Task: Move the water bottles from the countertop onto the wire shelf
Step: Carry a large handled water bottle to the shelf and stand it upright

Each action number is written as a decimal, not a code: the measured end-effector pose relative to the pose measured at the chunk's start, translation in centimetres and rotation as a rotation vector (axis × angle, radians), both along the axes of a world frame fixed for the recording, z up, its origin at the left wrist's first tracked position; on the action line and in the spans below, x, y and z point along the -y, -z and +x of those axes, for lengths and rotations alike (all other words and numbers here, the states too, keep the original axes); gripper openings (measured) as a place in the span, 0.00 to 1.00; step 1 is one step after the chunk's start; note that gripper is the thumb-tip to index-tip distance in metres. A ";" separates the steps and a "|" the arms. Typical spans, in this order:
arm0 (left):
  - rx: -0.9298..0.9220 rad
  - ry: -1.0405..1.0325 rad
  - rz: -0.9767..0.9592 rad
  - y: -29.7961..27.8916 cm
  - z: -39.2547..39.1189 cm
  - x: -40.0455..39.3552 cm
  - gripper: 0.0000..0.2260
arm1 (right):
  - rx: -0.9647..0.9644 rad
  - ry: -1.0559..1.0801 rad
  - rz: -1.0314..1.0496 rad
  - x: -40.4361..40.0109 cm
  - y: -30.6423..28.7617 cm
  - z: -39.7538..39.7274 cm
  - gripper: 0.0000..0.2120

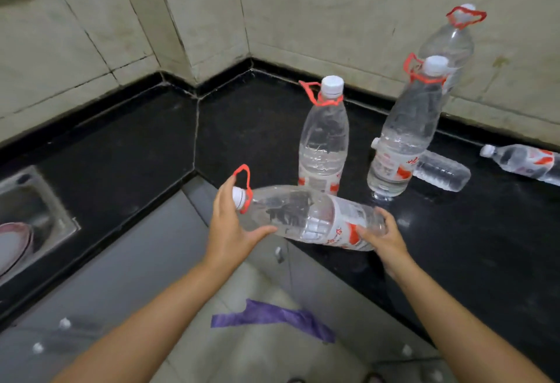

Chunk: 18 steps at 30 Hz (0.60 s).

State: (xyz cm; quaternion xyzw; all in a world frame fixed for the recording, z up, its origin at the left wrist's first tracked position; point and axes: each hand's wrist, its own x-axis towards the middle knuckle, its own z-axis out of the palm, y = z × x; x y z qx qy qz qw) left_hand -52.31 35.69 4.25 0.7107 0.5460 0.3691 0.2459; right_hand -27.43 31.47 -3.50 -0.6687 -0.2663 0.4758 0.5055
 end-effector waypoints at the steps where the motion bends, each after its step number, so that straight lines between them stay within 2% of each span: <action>1: 0.037 -0.021 -0.003 1.2 -0.8 0.1 0.45 | 0.039 0.011 0.009 0.0 -0.1 -0.6 0.31; 6: 0.205 -0.061 -0.111 4.8 -1.6 0.4 0.32 | 0.265 0.081 -0.051 1.1 -0.4 -0.5 0.34; 13: 0.326 -0.022 -0.476 11.6 4.0 2.5 0.26 | 0.475 0.272 -0.219 5.7 -1.5 4.1 0.37; 15: 0.297 0.023 -0.510 12.5 5.6 2.9 0.26 | 0.470 0.320 -0.218 7.0 -1.4 5.2 0.38; 18: 0.239 0.084 -0.528 12.3 6.9 2.7 0.36 | 0.385 0.343 -0.177 8.4 -1.0 6.2 0.37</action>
